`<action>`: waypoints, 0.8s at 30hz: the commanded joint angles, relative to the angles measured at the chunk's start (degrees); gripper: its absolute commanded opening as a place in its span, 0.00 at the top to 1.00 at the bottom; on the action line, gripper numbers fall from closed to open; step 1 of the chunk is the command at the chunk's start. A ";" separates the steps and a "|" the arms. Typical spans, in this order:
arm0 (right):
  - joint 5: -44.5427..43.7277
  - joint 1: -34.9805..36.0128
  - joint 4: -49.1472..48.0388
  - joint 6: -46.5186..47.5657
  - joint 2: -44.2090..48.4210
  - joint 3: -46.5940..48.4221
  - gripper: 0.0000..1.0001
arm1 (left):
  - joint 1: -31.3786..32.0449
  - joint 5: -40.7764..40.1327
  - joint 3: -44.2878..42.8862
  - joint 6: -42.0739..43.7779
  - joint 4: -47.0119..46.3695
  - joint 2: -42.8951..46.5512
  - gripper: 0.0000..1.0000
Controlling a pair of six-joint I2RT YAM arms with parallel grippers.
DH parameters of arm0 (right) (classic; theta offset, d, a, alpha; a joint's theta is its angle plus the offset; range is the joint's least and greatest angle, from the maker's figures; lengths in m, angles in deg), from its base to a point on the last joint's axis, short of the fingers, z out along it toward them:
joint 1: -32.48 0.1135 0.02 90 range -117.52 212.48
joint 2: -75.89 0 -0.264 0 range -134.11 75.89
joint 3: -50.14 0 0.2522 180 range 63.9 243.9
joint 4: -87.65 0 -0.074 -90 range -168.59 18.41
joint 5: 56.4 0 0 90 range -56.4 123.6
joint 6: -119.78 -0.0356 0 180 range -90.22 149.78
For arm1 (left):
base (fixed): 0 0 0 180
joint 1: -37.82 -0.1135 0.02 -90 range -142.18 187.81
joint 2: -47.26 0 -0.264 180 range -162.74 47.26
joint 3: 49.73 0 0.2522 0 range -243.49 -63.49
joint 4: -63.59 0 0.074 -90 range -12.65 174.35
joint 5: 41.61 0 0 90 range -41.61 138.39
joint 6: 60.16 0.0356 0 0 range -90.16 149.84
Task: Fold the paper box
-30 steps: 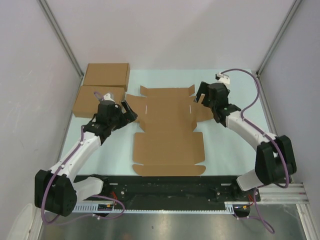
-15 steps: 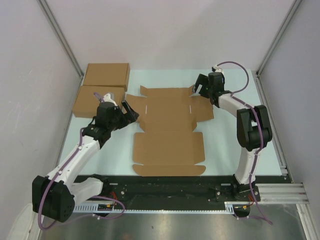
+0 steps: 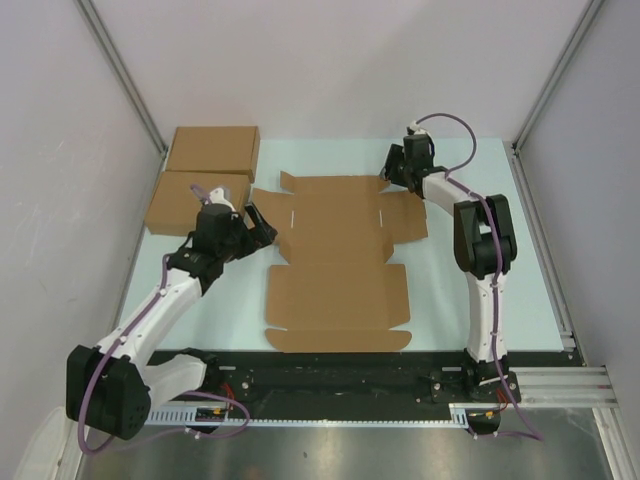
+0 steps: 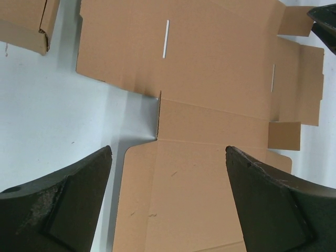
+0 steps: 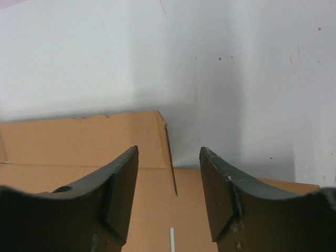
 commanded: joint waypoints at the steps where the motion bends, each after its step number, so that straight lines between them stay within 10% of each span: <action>1: 0.76 -1.17 3.61 0.62 -2.11 3.20 0.46 | 0.34 -1.16 -1.76 0.82 -0.47 -0.69 0.06; 6: 2.60 -1.52 3.87 0.79 -3.25 3.55 0.50 | 0.34 -0.37 -3.69 0.73 -0.39 -3.06 0.06; 17: 1.13 -3.45 1.77 2.36 2.97 -4.34 1.00 | 0.43 0.07 -6.06 1.44 -1.70 -3.77 0.05; 24: -4.06 -4.86 0.00 3.95 15.89 -16.83 1.00 | 0.26 -0.63 -8.44 1.35 -3.20 -7.45 0.05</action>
